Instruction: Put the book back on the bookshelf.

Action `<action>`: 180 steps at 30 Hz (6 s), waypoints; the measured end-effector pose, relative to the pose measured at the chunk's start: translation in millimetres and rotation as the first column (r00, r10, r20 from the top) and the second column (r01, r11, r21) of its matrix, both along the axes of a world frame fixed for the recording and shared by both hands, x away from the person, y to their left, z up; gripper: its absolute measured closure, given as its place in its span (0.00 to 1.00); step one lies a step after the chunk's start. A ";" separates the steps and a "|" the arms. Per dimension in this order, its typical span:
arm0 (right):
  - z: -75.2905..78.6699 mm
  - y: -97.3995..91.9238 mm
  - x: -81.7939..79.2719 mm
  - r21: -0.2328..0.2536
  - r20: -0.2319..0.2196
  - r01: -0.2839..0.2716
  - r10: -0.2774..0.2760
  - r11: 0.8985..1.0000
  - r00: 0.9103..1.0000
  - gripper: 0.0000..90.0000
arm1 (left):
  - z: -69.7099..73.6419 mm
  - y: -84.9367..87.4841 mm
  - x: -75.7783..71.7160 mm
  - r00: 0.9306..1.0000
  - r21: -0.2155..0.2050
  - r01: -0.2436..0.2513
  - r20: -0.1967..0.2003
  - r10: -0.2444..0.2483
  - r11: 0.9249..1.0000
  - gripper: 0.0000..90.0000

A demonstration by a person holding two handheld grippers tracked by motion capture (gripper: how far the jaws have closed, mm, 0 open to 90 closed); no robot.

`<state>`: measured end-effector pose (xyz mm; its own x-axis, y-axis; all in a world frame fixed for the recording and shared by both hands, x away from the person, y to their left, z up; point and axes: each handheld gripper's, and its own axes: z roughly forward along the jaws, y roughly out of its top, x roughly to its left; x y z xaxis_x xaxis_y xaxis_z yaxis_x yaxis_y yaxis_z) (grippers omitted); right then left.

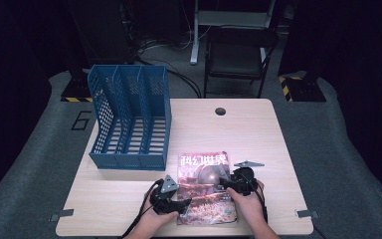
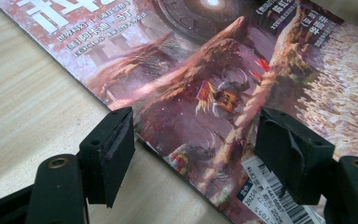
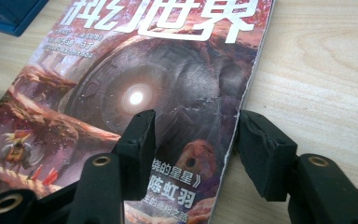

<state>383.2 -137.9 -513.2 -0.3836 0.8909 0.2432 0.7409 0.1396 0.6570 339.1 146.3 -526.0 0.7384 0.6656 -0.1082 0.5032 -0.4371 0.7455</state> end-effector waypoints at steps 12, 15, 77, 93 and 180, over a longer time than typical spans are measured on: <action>-0.4 -0.3 -0.4 0.065 -0.029 0.044 -0.042 0.997 0.999 0.47 | 1.1 -0.2 2.8 1.000 0.017 -0.011 0.009 0.011 1.000 0.35; -0.3 -3.8 0.7 0.093 -0.037 0.045 -0.041 0.995 0.998 0.48 | 1.0 -0.3 2.8 1.000 0.016 -0.008 0.010 0.008 1.000 0.35; 0.0 -1.8 10.9 0.190 -0.092 -0.096 0.115 0.977 0.989 0.51 | -3.0 2.5 0.2 0.999 -0.016 -0.009 0.036 0.009 1.000 0.35; 0.9 2.3 4.8 0.154 -0.112 -0.169 0.187 0.974 0.976 0.60 | -3.5 2.8 0.6 0.999 -0.022 -0.007 0.038 0.007 1.000 0.35; 22.7 7.2 -35.7 0.187 0.173 -0.185 0.153 0.965 0.973 0.95 | 1.5 8.9 25.4 0.995 -0.103 -0.045 -0.096 0.035 0.994 0.27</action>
